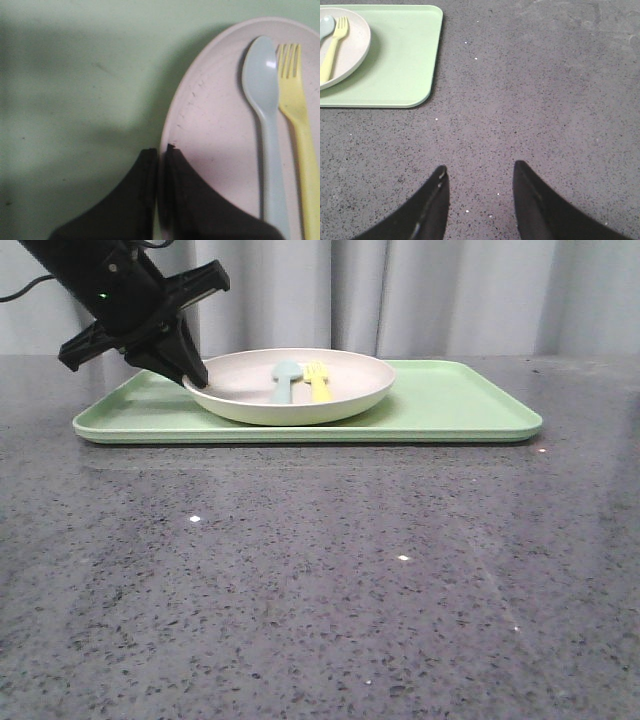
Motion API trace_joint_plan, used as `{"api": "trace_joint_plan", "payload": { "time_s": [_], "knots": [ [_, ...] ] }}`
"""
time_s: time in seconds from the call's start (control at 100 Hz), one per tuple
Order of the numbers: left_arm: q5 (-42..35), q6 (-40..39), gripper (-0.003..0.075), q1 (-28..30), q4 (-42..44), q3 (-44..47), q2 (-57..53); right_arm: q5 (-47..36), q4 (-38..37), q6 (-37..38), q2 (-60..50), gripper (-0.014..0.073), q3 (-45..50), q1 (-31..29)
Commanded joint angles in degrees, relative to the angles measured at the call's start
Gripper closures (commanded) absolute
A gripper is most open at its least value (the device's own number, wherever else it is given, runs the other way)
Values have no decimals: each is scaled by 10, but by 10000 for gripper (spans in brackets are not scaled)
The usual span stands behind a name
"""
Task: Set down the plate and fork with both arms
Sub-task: 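Lower the plate onto the tray and open the left gripper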
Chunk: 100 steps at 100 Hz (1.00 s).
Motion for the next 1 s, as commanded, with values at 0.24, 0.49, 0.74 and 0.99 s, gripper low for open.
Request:
{"api": "trace_joint_plan", "payload": {
  "time_s": [0.24, 0.49, 0.74, 0.99],
  "knots": [
    [-25, -8, 741, -5, -20, -20, -26, -43, -2, -3, 9, 268, -17, -2],
    [-25, -8, 740, -5, -20, -20, -26, -43, -2, -3, 9, 268, -17, -2],
    [-25, -8, 727, -5, -20, -20, -26, -43, -2, -3, 9, 268, -17, -2],
    [-25, -8, 448, -5, -20, -20, -26, -43, -2, -3, 9, 268, -17, -2]
  ]
}}
